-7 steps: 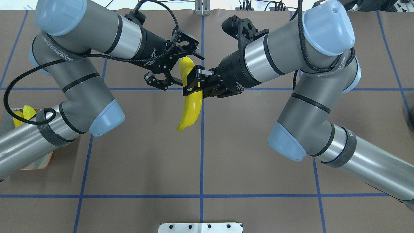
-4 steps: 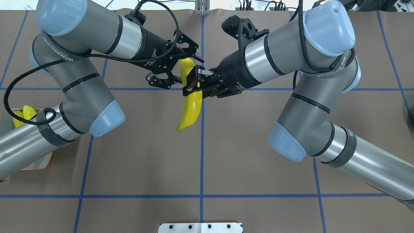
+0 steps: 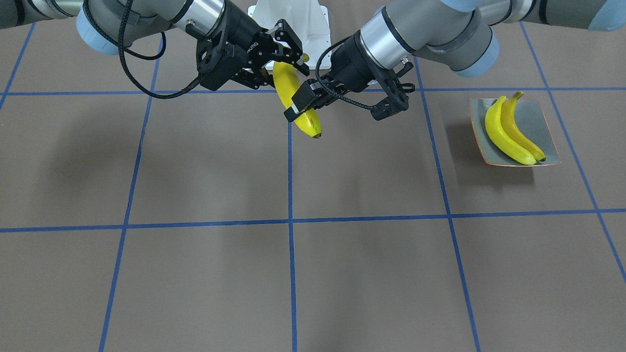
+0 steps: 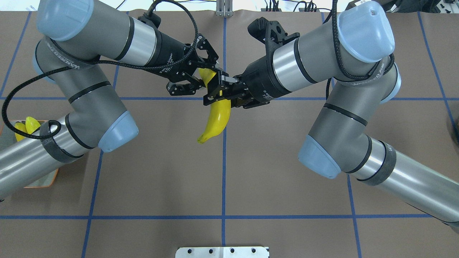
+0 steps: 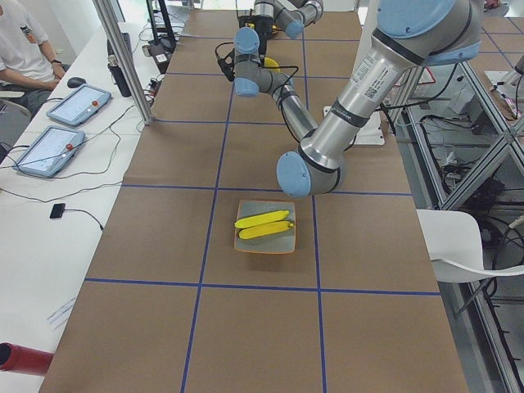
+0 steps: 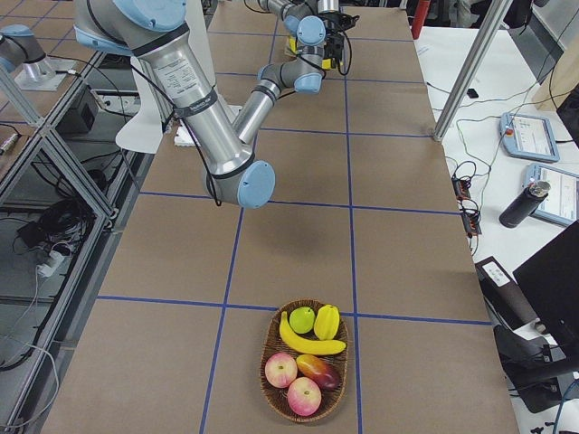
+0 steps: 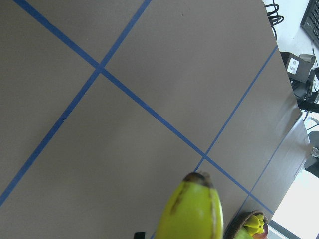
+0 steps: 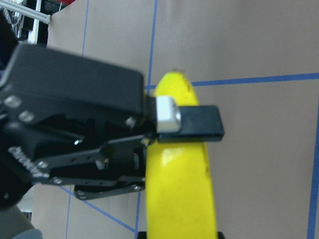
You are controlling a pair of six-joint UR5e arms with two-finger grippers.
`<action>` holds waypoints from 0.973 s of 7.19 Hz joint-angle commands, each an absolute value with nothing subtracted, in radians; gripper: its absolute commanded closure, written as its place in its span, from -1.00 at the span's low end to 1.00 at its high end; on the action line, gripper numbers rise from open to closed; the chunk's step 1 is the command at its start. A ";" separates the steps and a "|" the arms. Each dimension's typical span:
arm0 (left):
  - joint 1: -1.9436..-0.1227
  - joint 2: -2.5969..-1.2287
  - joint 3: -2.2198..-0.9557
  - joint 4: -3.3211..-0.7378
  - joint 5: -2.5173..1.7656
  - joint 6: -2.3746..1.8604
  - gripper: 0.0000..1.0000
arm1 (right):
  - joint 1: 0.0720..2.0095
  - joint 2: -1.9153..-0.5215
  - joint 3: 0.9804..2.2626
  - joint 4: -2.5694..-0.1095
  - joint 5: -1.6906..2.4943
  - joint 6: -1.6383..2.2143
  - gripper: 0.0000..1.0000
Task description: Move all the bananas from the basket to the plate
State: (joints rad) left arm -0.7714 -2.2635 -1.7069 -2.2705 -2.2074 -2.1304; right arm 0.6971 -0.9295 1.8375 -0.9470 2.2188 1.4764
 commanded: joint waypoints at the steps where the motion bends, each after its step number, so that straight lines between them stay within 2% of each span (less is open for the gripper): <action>1: -0.773 -2.255 -1.707 -2.272 -2.207 -2.126 1.00 | 0.699 -0.948 1.839 -0.888 2.218 1.489 -1.00; 2: -0.775 -2.255 -1.709 -2.272 -2.207 -2.120 1.00 | 0.707 -0.954 1.844 -0.875 2.223 1.491 -1.00; 4: -0.791 -2.217 -1.736 -2.272 -2.215 -2.109 1.00 | 0.725 -1.053 1.900 -0.839 2.229 1.491 -1.00; 7: -0.874 -2.001 -1.844 -2.264 -2.275 -2.038 1.00 | 0.803 -1.182 1.905 -0.838 2.237 1.479 -1.00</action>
